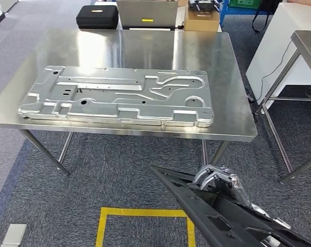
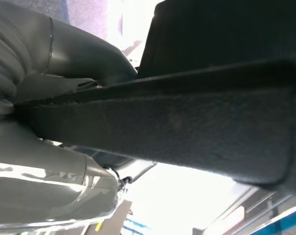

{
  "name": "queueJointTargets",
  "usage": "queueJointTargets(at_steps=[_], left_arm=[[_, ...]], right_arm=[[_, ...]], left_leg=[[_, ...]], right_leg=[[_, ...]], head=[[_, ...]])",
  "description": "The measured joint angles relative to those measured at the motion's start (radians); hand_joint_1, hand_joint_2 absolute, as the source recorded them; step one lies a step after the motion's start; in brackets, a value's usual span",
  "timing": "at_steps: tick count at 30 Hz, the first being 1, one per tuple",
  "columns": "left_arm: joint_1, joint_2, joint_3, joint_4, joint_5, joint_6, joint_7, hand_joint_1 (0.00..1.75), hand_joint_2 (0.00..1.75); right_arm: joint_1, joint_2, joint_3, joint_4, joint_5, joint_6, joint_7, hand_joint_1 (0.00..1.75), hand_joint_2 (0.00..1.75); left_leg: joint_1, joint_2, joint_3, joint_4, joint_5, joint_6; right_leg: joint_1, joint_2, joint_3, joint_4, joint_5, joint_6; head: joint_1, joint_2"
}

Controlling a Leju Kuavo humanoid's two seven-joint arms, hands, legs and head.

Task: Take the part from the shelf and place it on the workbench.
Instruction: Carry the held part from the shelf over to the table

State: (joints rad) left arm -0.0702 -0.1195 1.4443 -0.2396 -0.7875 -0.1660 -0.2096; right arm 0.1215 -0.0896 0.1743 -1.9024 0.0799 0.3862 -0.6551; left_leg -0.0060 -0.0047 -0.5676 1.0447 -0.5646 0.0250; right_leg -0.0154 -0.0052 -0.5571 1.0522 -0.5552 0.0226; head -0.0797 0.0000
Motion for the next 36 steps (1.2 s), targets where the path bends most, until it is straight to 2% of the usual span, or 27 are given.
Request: queueJointTargets(at_steps=[2, 3, 6, 7, 8, 9, 10, 11, 12, 13, 14, 16, 18, 21, 22, 23, 24, 26, 28, 30, 32, 33, 34, 36], left_arm=[[0.0, 0.0, 0.0, 0.0, 0.0, 0.0, 0.0, 0.0, 1.75], [-0.002, 0.0, 0.0, 0.0, 0.0, 0.0, 0.0, 0.0, 1.75], [-0.002, 0.0, 0.0, 0.0, 0.0, 0.0, 0.0, 0.0, 1.75], [-0.002, 0.0, 0.0, 0.0, 0.0, 0.0, 0.0, 0.0, 1.75], [-0.002, 0.0, 0.0, 0.0, 0.0, 0.0, 0.0, 0.0, 1.75], [-0.002, 0.0, 0.0, 0.0, 0.0, 0.0, 0.0, 0.0, 1.75], [-0.003, -0.001, 0.0, 0.0, 0.0, 0.0, 0.0, 0.0, 1.75], [-0.003, -0.001, 0.0, 0.0, 0.0, 0.0, 0.0, 0.0, 1.75], [-0.003, -0.001, 0.0, 0.0, 0.0, 0.0, 0.0, 0.0, 1.75], [-0.003, -0.001, 0.0, 0.0, 0.0, 0.0, 0.0, 0.0, 1.75], [-0.002, -0.001, 0.0, 0.0, 0.0, 0.0, 0.0, 0.0, 1.75], [-0.001, -0.002, 0.0, 0.0, 0.0, 0.0, 0.0, 0.0, 1.75], [-0.003, -0.003, 0.0, 0.0, 0.0, -0.001, 0.0, 0.0, 1.75], [-0.005, -0.003, 0.0, 0.0, 0.0, 0.0, 0.0, 0.0, 1.75], [-0.003, -0.003, 0.0, 0.0, 0.0, 0.0, 0.0, 0.0, 1.75], [-0.002, -0.003, 0.0, 0.0, 0.0, 0.0, 0.0, 0.0, 1.75], [-0.001, -0.003, 0.0, 0.0, 0.0, 0.0, 0.0, 0.0, 1.75], [-0.002, -0.003, 0.0, 0.0, 0.0, 0.0, 0.0, 0.0, 1.75], [-0.003, -0.002, 0.0, 0.0, 0.0, 0.0, 0.0, 0.0, 1.75], [-0.001, -0.001, 0.0, 0.0, 0.0, 0.0, 0.0, 0.0, 1.75], [0.0, -0.001, 0.0, 0.0, 0.0, 0.0, 0.0, 0.0, 1.75], [-0.001, -0.001, 0.0, 0.0, 0.0, 0.0, 0.0, 0.0, 1.75], [-0.003, -0.001, 0.0, 0.0, 0.0, 0.0, 0.0, 0.0, 1.75], [-0.003, -0.001, 0.0, 0.0, 0.0, 0.0, 0.0, 0.0, 1.75]], right_arm=[[-0.001, 0.0, 0.001, 0.0, 0.0, 0.0, 0.0, 1.75, 1.75], [-0.002, 0.0, 0.001, 0.0, 0.0, 0.0, 0.0, 1.75, 1.75], [-0.001, 0.0, 0.0, 0.0, 0.0, -0.001, 0.0, 1.75, 1.75], [0.0, 0.0, 0.0, 0.001, 0.0, -0.001, 0.0, 1.75, 1.75], [0.001, 0.0, 0.0, 0.001, 0.0, -0.001, 0.0, 1.75, 1.75], [0.001, 0.0, 0.0, 0.001, 0.0, -0.001, 0.0, 1.75, 1.75], [0.0, 0.0, 0.0, 0.001, 0.0, -0.001, 0.0, 1.75, 1.75], [0.0, 0.0, 0.0, 0.001, 0.0, -0.001, 0.0, 1.75, 1.75], [-0.001, 0.0, 0.0, 0.001, 0.0, -0.001, 0.0, 1.75, 1.75], [0.0, -0.001, 0.0, 0.002, 0.0, -0.001, 0.0, 1.75, 1.75], [0.001, -0.001, 0.0, 0.002, 0.0, -0.001, 0.0, 1.75, 1.75], [0.001, -0.001, 0.0, 0.002, 0.0, -0.001, 0.0, 1.75, 1.75], [-0.001, 0.0, 0.001, 0.0, 0.0, 0.0, 0.0, 1.75, 1.75], [-0.001, 0.0, 0.0, 0.0, 0.0, 0.0, 0.0, 1.75, 1.75], [0.0, 0.0, 0.0, 0.0, 0.0, 0.0, 0.0, 1.75, 1.75], [0.0, 0.0, 0.0, 0.0, 0.0, 0.0, 0.0, 1.75, 1.75], [0.0, 0.0, 0.0, 0.0, 0.0, 0.0, 0.0, 1.75, 1.75], [-0.001, 0.0, 0.0, 0.0, 0.0, 0.0, 0.0, 1.75, 1.75], [-0.002, 0.0, 0.0, 0.0, 0.0, 0.0, 0.0, 1.75, 1.75], [-0.001, 0.0, 0.0, 0.0, 0.0, 0.0, 0.0, 1.75, 1.75], [-0.001, 0.0, 0.001, 0.0, 0.0, 0.0, 0.0, 1.75, 1.75], [-0.002, 0.0, 0.001, 0.0, 0.0, 0.0, 0.0, 1.75, 1.75], [-0.003, -0.001, 0.001, 0.0, 0.0, 0.0, 0.0, 1.75, 1.75], [-0.002, -0.001, 0.001, 0.0, 0.0, -0.001, 0.0, 1.75, 1.75]], left_leg=[[0.005, 0.001, 0.01, -0.008, 0.015, 0.007], [0.008, 0.001, 0.013, -0.01, 0.017, 0.01], [0.007, 0.003, 0.012, -0.011, 0.017, 0.014], [0.006, 0.003, 0.012, -0.011, 0.017, 0.014], [0.006, 0.003, 0.012, -0.011, 0.016, 0.014], [0.006, 0.002, 0.014, -0.011, 0.015, 0.014], [0.006, 0.002, 0.017, -0.011, 0.014, 0.013], [0.005, 0.001, 0.018, -0.01, 0.012, 0.011], [0.004, 0.001, 0.018, -0.009, 0.01, 0.008], [0.003, 0.001, 0.018, -0.008, 0.008, 0.003], [0.002, 0.001, 0.018, -0.005, 0.008, -0.003], [0.001, 0.001, 0.021, 0.0, 0.006, -0.012], [0.003, 0.001, 0.006, 0.039, -0.021, -0.023], [0.011, 0.001, -0.073, 0.207, -0.111, -0.04], [0.011, 0.001, -0.093, 0.25, -0.126, -0.043], [0.011, 0.001, -0.1, 0.261, -0.123, -0.043], [0.011, 0.001, -0.088, 0.231, -0.099, -0.041], [0.009, 0.002, -0.032, 0.1, -0.027, -0.031], [0.003, 0.002, 0.003, 0.009, -0.004, -0.018], [-0.001, 0.001, 0.006, -0.007, -0.004, -0.008], [0.004, 0.001, 0.015, -0.015, 0.016, 0.003], [0.006, 0.002, 0.019, -0.018, 0.019, 0.008], [0.008, 0.002, 0.02, -0.021, 0.021, 0.012], [0.007, 0.003, 0.018, -0.021, 0.022, 0.014]], right_leg=[[0.001, 0.002, -0.003, 0.022, -0.015, 0.01], [0.0, 0.002, -0.014, 0.049, -0.039, 0.012], [0.0, 0.003, -0.09, 0.211, -0.133, 0.017], [0.0, 0.003, -0.107, 0.245, -0.143, 0.019], [0.0, 0.003, -0.107, 0.243, -0.131, 0.021], [0.0, 0.003, -0.09, 0.202, -0.101, 0.022], [0.0, 0.003, -0.061, 0.133, -0.06, 0.021], [0.0, 0.003, -0.035, 0.069, -0.033, 0.018], [0.002, 0.003, -0.017, 0.021, -0.021, 0.012], [0.004, 0.002, -0.009, -0.006, -0.013, 0.005], [0.006, 0.002, -0.009, -0.009, -0.016, -0.003], [0.003, 0.001, -0.004, -0.014, 0.001, -0.014], [-0.002, -0.001, 0.001, -0.018, 0.003, -0.02], [-0.004, -0.004, 0.0, -0.019, 0.002, -0.024], [-0.004, -0.004, 0.0, -0.019, 0.002, -0.024], [-0.004, -0.004, 0.001, -0.018, 0.001, -0.025], [-0.004, -0.004, 0.003, -0.018, 0.001, -0.024], [-0.003, -0.004, 0.007, -0.019, -0.001, -0.022], [-0.002, -0.004, 0.007, -0.018, -0.003, -0.017], [0.0, -0.002, 0.007, -0.013, 0.0, -0.005], [0.001, 0.0, 0.008, 0.0, -0.005, 0.007], [0.001, 0.001, 0.002, 0.018, -0.021, 0.012], [0.0, 0.002, -0.014, 0.053, -0.049, 0.015], [0.0, 0.002, -0.066, 0.168, -0.115, 0.019]], head=[[0.0, 0.0], [0.001, 0.0], [0.001, 0.0], [0.001, 0.0], [0.001, 0.0], [0.001, 0.0], [0.001, 0.0], [0.001, 0.0], [0.001, 0.0], [0.001, 0.0], [0.001, 0.0], [0.001, 0.0], [0.001, 0.0], [0.0, 0.0], [0.0, 0.0], [0.0, 0.0], [0.0, 0.0], [0.0, 0.0], [0.0, 0.0], [0.0, 0.0], [0.0, 0.0], [0.001, 0.0], [0.001, 0.0], [0.001, 0.0]])
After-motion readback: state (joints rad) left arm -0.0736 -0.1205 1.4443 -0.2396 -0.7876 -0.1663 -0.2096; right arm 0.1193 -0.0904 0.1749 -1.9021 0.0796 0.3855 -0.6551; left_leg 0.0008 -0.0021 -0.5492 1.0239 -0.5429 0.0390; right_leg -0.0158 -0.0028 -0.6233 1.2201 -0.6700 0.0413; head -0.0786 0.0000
